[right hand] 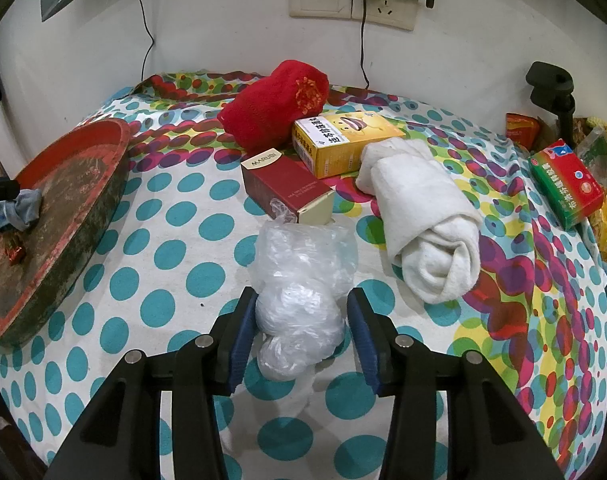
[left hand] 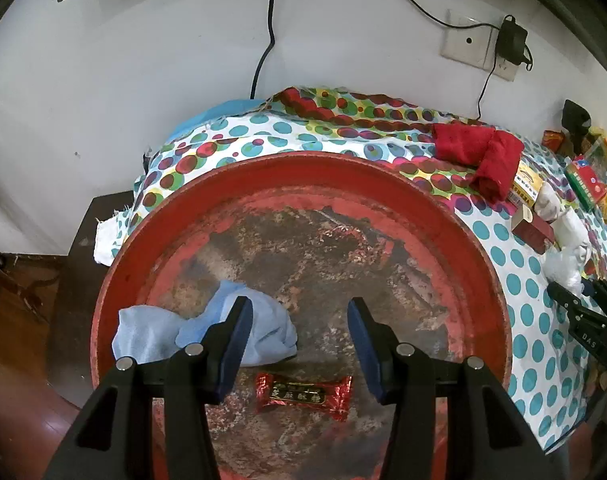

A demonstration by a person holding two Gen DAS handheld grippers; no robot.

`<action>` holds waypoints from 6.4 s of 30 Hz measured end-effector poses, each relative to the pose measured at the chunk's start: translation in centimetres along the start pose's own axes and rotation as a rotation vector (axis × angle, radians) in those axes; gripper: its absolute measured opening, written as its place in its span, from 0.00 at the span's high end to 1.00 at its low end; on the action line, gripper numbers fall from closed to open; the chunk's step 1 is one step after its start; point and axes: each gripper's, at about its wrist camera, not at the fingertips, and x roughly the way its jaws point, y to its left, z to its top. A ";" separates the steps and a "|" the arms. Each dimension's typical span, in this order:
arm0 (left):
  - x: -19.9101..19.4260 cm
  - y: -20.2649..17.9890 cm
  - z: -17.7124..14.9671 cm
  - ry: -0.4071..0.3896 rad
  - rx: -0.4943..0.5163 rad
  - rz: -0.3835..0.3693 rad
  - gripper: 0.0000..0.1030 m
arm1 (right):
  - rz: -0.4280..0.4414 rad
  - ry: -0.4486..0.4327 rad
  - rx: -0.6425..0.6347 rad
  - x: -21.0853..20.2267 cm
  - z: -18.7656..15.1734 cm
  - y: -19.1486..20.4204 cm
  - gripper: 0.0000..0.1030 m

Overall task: Organize objects
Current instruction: 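Lift the clear plastic bag and carry it toward the red tray with the right tool, then lower the plastic bag into the red tray and open the right tool, then move the right tool to the white rolled towel and grasp it, then grasp the maroon MARUBI box on the sheet with the left tool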

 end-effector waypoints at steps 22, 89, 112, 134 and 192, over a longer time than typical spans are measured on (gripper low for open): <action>0.4 0.9 -0.4 0.035 0.002 0.000 0.51 | -0.021 -0.020 -0.011 -2.5 -0.1 1.4 0.67; -1.8 9.0 -2.7 0.017 -0.097 0.059 0.51 | 0.253 0.049 -0.335 -0.7 4.4 25.3 0.59; -1.7 7.4 -2.0 0.024 -0.071 0.054 0.51 | 0.225 -0.018 -0.283 -4.3 4.4 20.1 0.46; -1.5 0.3 -0.6 0.026 0.078 -0.021 0.51 | -0.067 -0.067 0.066 -4.9 2.1 -0.5 0.37; 10.2 -26.3 7.6 0.320 -0.357 -0.152 0.52 | 0.185 -0.041 0.195 1.1 1.2 -10.4 0.58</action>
